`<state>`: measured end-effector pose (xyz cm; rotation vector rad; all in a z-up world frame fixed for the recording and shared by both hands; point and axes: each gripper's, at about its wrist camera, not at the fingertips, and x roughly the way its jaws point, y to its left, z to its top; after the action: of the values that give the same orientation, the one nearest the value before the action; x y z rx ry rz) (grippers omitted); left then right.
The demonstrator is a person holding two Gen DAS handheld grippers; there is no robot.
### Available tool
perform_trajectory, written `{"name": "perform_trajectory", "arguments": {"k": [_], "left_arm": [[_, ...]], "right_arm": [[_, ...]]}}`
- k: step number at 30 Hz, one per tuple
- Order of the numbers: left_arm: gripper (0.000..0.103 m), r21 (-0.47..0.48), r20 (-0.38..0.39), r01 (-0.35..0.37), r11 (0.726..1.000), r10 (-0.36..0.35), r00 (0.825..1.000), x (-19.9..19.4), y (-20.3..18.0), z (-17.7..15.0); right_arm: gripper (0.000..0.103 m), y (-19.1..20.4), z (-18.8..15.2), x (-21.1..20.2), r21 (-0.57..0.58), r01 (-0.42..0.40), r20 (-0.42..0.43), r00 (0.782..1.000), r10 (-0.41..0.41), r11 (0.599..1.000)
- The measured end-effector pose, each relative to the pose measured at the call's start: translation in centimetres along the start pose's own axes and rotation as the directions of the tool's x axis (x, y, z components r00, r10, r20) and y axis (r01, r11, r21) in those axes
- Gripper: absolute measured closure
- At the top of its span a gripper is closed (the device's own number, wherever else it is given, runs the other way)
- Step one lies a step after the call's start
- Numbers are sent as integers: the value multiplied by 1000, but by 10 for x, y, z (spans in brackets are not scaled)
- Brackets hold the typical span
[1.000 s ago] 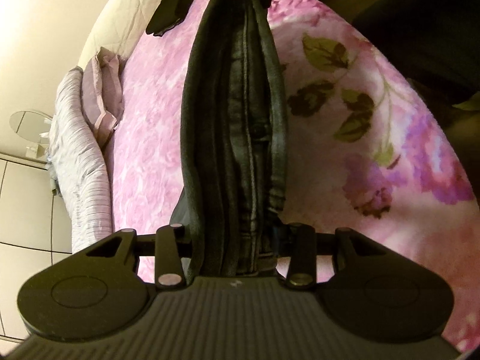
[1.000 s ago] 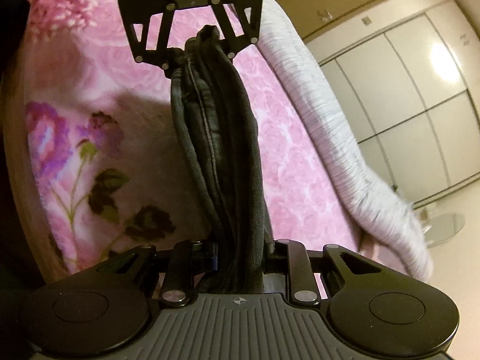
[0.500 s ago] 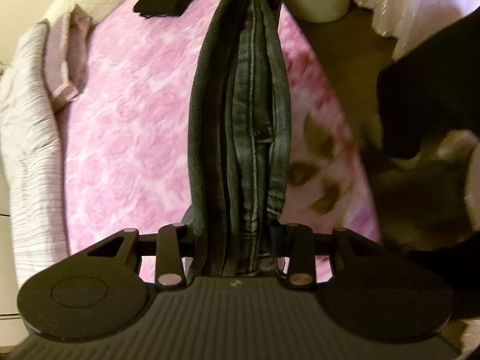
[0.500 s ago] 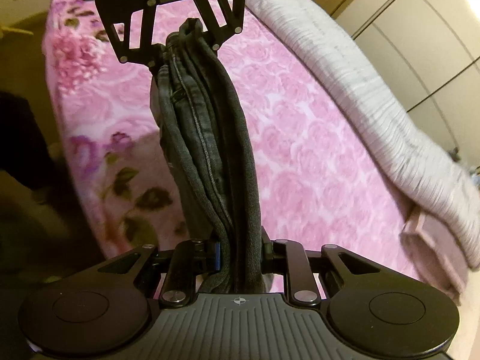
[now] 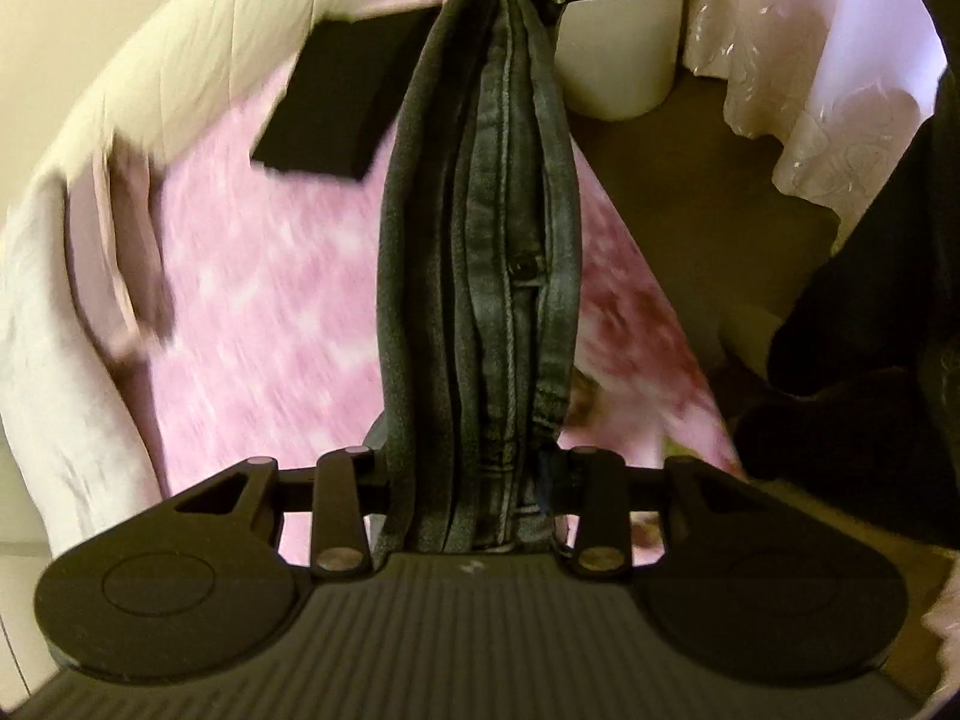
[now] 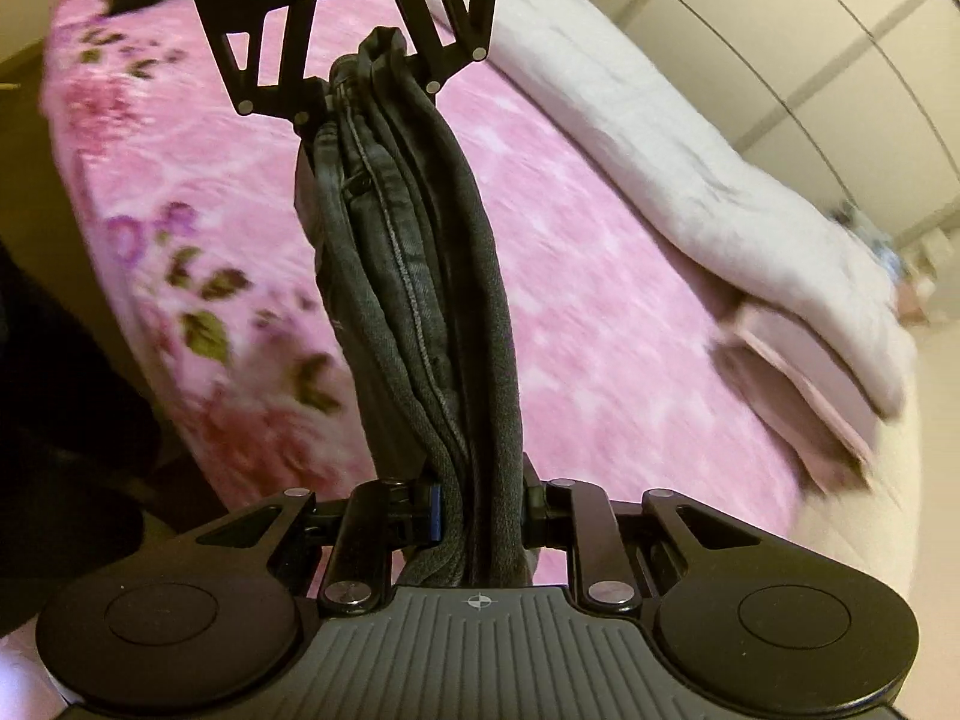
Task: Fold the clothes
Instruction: 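Lift the jeans bundle with both grippers and carry it toward the pillows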
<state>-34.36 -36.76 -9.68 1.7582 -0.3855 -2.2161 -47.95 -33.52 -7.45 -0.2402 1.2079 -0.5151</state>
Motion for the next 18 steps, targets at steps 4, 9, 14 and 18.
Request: {"name": "perform_trajectory", "arguments": {"k": [4,9,14,18], "left_arm": [[69,89,99,-56,994,47,994,18,39,40],[69,192,186,-133,972,97,978,45,79,98],[69,216,193,-182,959,141,971,97,127,167],[69,184,163,-227,956,198,967,143,175,226]], "right_arm": [[83,-30,-21,-15,63,118,-87,990,-113,991],[83,-78,-65,-22,117,248,-176,958,-226,962],[83,-142,-128,-3,113,301,-201,940,-275,947],[83,-209,-188,24,64,309,-161,942,-296,949]]}}
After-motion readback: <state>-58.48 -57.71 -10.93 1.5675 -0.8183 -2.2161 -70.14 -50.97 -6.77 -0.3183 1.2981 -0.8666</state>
